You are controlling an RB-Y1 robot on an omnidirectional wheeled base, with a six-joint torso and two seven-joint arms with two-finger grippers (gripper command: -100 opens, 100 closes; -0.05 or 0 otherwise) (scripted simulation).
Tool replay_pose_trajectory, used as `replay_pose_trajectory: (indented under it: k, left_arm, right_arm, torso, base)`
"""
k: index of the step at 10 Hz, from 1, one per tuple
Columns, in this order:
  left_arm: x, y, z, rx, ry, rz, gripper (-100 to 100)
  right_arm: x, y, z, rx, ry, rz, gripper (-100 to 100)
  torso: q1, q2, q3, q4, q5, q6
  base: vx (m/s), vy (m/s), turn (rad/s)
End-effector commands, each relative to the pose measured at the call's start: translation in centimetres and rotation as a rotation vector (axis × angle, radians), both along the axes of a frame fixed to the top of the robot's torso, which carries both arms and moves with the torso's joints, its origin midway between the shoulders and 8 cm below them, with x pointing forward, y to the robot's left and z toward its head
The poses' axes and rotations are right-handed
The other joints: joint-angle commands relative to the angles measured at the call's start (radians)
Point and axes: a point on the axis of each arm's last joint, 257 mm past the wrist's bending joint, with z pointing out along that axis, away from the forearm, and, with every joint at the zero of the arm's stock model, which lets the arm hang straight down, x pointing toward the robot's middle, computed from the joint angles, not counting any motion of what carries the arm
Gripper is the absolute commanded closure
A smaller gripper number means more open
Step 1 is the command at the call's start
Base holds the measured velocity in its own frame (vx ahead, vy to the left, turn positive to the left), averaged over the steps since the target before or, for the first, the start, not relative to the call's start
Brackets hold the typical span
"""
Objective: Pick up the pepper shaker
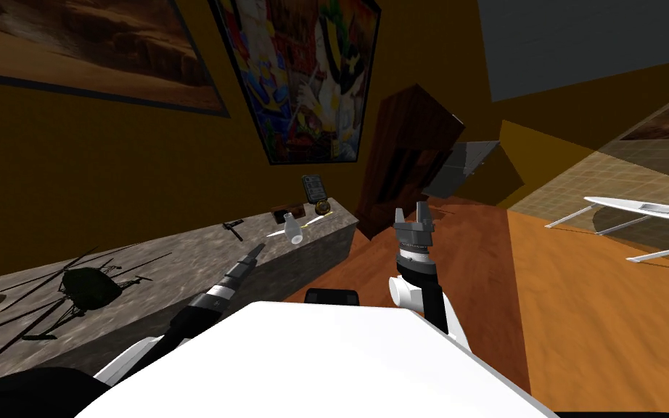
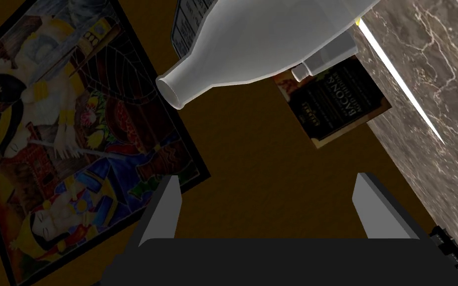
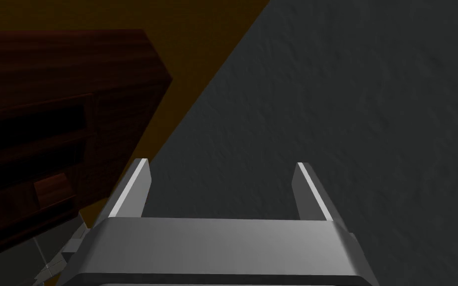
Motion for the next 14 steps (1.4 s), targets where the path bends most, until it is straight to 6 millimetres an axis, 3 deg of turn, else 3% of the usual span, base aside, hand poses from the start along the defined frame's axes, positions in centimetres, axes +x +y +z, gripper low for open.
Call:
replay_pose_trajectory:
  k: [1,2,3,4,7,9,10,11,12,13,14]
  left_arm:
    - [-0.3,0.5,-0.8,0.013,0.039,-0.003,-100]
    - [-1.6,1.8,-2.7,0.031,0.112,0.007,-100]
    - [-1.6,1.7,-2.7,0.035,0.114,0.001,-100]
    - [-3.1,3.1,-4.4,0.053,0.187,0.013,-100]
    - [-4.6,4.5,-6.1,0.083,0.265,0.011,-100]
    - [-7.7,7.6,-8.6,0.125,0.396,0.037,-100]
    - [-8.0,7.6,-8.8,0.136,0.411,0.024,-100]
    - [-9.7,9.3,-9.9,0.157,0.474,0.041,-100]
    - [-9.8,9.3,-9.9,0.164,0.481,0.031,-100]
    - [-11.6,10.9,-10.8,0.187,0.546,0.046,-100]
    - [-11.5,10.9,-10.8,0.193,0.548,0.039,-100]
  right_arm:
    - [0.0,0.0,0.0,0.0,0.0,0.0,0]
    - [0.0,0.0,0.0,0.0,0.0,0.0,0]
    - [0.0,0.0,0.0,0.0,0.0,0.0,0]
    - [0.0,0.0,0.0,0.0,0.0,0.0,0]
    - [0.0,0.0,0.0,0.0,0.0,0.0,0]
    - [0.0,0.0,0.0,0.0,0.0,0.0,0]
    - [0.0,0.0,0.0,0.0,0.0,0.0,0]
    - [0.0,0.0,0.0,0.0,0.0,0.0,0]
    - [0.0,0.0,0.0,0.0,0.0,0.0,0]
    - [0.0,0.0,0.0,0.0,0.0,0.0,0]
    - [0.0,0.0,0.0,0.0,0.0,0.0,0]
  torso:
    - [0.0,0.0,0.0,0.0,0.0,0.0]
    - [0.0,0.0,0.0,0.0,0.0,0.0]
    - [0.0,-0.001,0.0,0.0,0.0,0.0]
    - [0.001,-0.001,-0.001,0.0,0.0,0.0]
    - [0.001,-0.002,-0.001,0.0,0.0,0.0]
    - [0.001,-0.002,-0.001,0.0,0.0,0.0]
    - [0.002,-0.002,-0.001,0.0,0.0,0.0]
    - [0.002,-0.002,-0.001,0.0,0.001,-0.001]
    - [0.002,-0.003,-0.001,0.0,0.0,0.0]
    - [0.001,-0.003,-0.001,0.0,0.0,-0.001]
    - [0.002,-0.003,-0.002,-0.001,0.0,0.0]
  base:
    - [-0.008,-0.006,-0.115]
    - [-0.003,-0.01,-0.244]
    - [-0.003,-0.002,-0.122]
    - [0.002,-0.008,-0.271]
    - [0.004,0.001,-0.167]
    - [0.015,0.004,-0.37]
    - [0.014,0.017,-0.096]
    - [0.019,0.006,-0.231]
    - [0.017,0.011,-0.137]
    - [0.024,0.007,-0.281]
    - [0.019,0.015,-0.129]
